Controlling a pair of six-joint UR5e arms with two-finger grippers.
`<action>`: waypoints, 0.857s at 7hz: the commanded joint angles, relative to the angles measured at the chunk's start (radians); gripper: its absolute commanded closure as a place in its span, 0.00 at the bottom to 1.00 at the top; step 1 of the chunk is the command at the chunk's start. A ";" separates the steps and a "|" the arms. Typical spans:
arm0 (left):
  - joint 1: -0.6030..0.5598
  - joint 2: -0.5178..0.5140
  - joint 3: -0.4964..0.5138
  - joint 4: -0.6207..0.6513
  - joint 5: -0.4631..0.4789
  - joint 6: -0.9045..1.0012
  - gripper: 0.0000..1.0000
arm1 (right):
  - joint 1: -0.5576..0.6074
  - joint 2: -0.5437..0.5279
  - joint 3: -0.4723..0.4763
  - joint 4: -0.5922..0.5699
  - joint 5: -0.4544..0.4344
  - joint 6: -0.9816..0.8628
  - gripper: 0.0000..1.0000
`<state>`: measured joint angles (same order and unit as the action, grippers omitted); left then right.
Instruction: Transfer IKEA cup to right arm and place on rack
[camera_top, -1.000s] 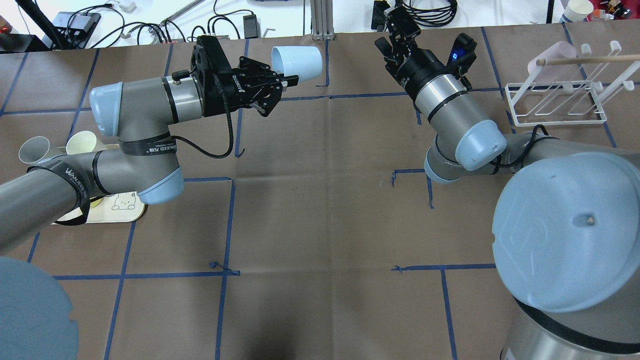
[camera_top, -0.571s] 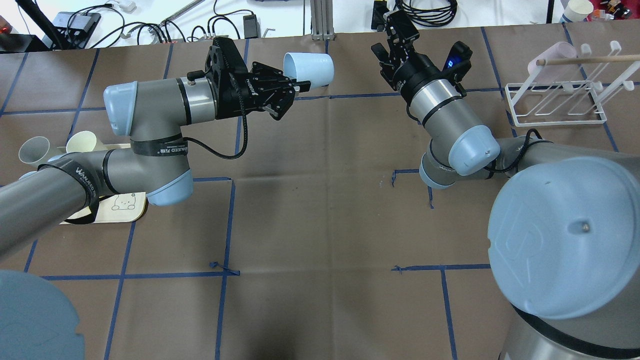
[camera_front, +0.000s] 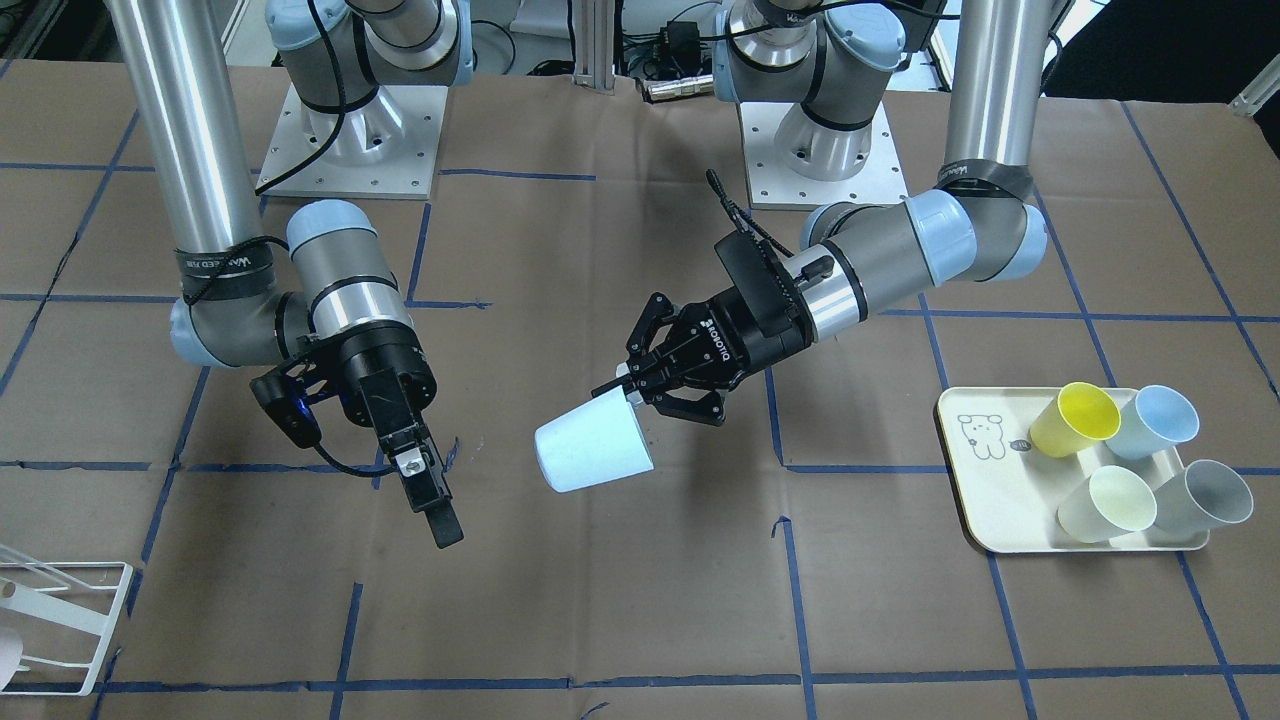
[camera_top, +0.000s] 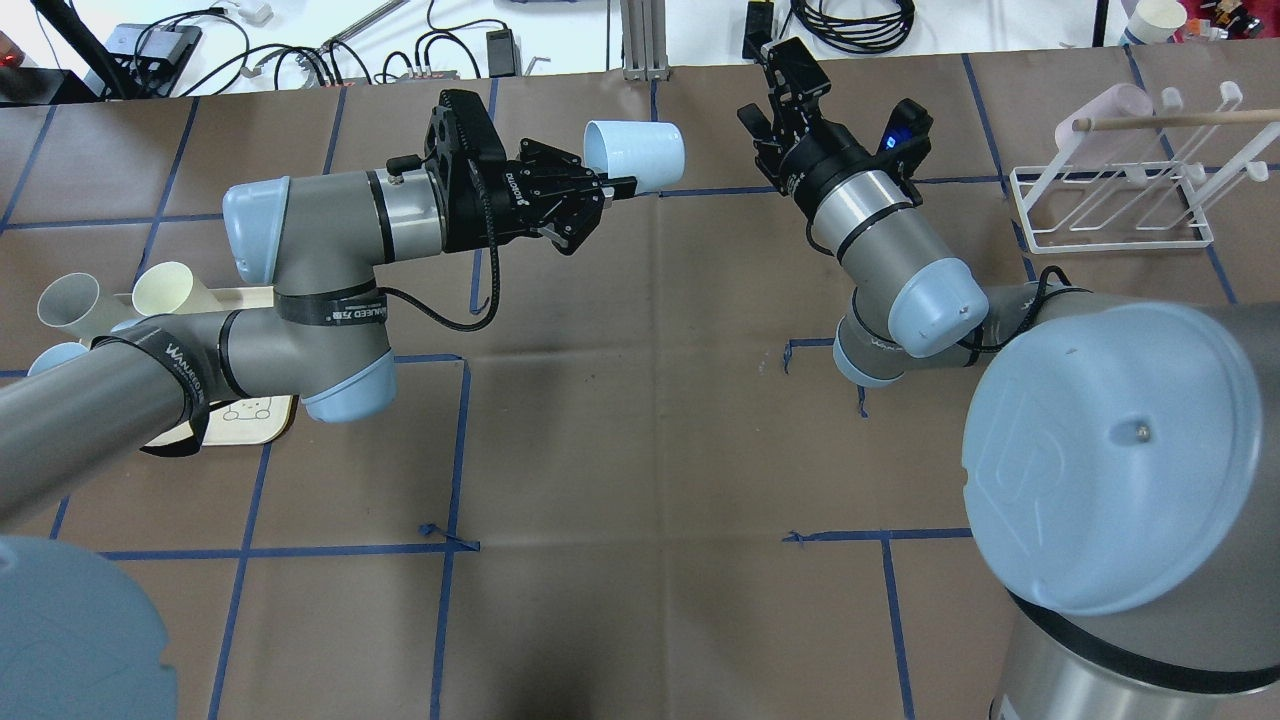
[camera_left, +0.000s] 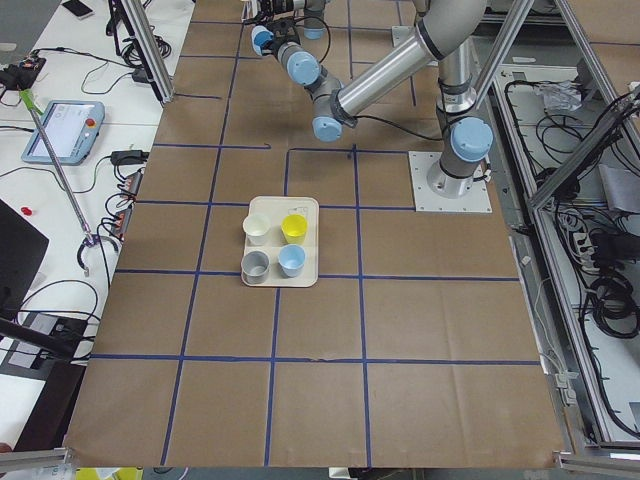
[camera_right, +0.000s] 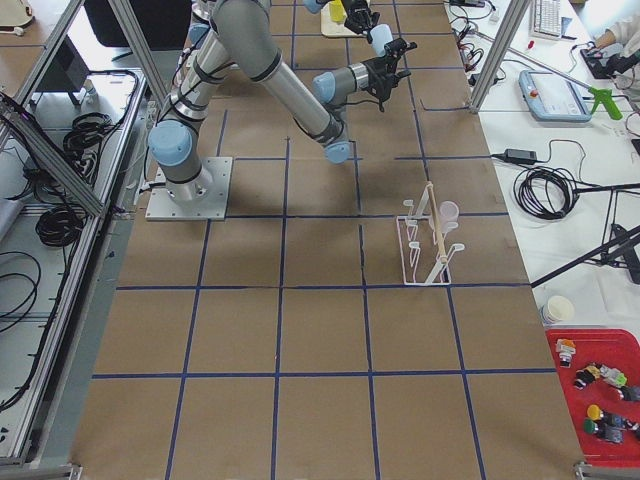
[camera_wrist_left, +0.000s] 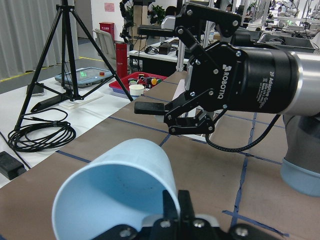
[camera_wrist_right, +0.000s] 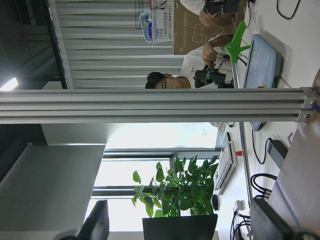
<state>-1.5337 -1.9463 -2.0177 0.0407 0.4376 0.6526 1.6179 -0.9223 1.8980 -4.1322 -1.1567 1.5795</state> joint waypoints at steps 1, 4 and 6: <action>0.004 -0.023 -0.041 0.152 -0.034 -0.095 1.00 | 0.052 0.016 0.016 -0.012 0.009 0.003 0.00; 0.009 -0.109 -0.029 0.446 -0.036 -0.400 1.00 | 0.054 0.026 0.078 -0.054 0.009 0.019 0.00; 0.009 -0.109 -0.029 0.453 -0.036 -0.427 1.00 | 0.057 0.020 0.079 -0.059 0.008 0.078 0.00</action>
<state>-1.5253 -2.0528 -2.0464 0.4790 0.4027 0.2496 1.6735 -0.8981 1.9748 -4.1890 -1.1478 1.6255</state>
